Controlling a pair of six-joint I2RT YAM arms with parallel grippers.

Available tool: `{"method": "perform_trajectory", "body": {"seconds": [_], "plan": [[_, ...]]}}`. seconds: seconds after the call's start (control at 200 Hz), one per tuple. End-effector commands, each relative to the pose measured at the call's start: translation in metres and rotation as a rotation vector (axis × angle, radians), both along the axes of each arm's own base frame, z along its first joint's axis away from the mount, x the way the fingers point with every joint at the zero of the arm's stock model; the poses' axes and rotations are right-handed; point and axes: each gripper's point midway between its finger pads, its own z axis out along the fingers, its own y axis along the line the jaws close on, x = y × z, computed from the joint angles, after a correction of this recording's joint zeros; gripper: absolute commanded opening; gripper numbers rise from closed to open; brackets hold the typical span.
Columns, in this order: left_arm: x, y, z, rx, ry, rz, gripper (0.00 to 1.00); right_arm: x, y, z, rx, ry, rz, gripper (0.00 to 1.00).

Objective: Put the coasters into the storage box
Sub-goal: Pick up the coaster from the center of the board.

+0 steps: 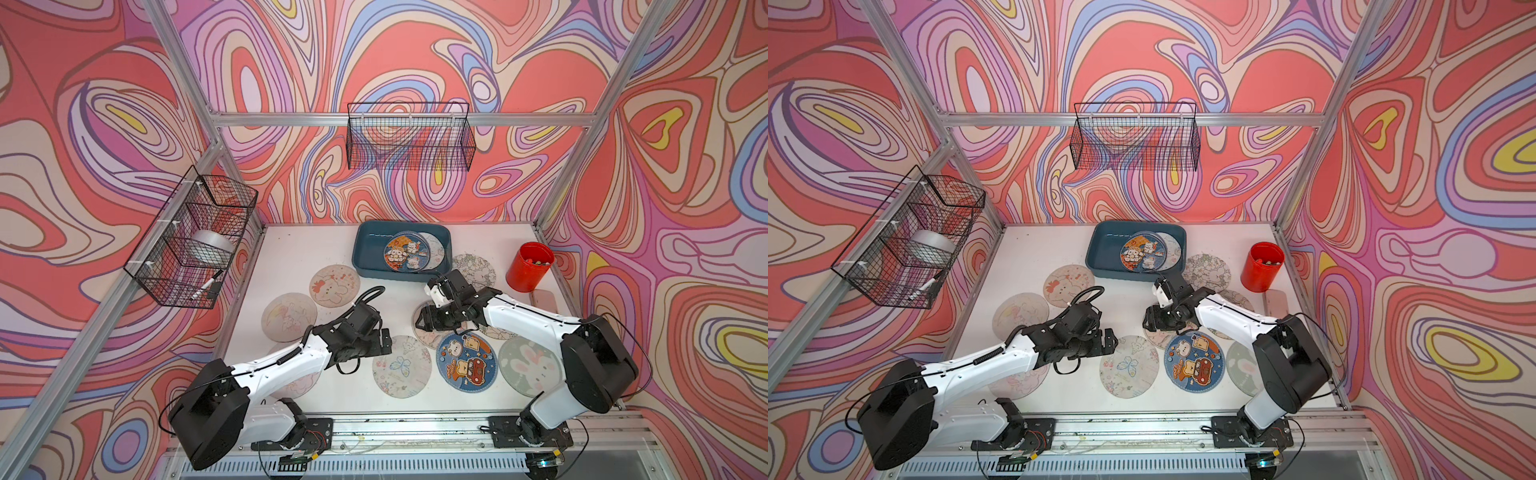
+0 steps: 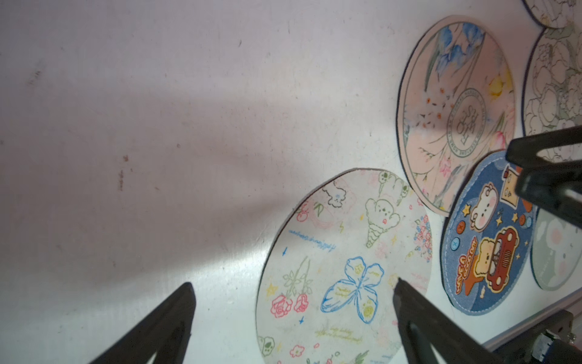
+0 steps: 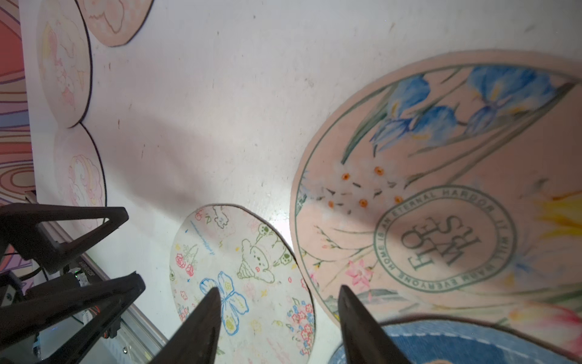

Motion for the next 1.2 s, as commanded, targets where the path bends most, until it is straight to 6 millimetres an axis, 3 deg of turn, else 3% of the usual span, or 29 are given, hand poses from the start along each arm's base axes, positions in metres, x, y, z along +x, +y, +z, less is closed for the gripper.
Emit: {"method": "perform_trajectory", "body": {"seconds": [0.0, 0.3, 0.746, 1.197], "plan": [[-0.004, -0.005, -0.005, 0.005, 0.019, -0.002, 0.99, -0.017, 0.002, -0.006, 0.004, 0.048, 0.015, 0.57], [-0.007, -0.015, -0.020, 0.014, 0.038, -0.026, 0.99, -0.043, 0.002, -0.023, -0.027, 0.106, 0.026, 0.52], [-0.017, -0.009, -0.050, 0.082, 0.105, -0.027, 0.99, -0.067, -0.004, -0.037, -0.057, 0.152, 0.019, 0.48], [-0.029, -0.009, -0.043, 0.135, 0.095, -0.069, 0.99, -0.079, -0.007, -0.048, -0.069, 0.188, 0.018, 0.48]]}}
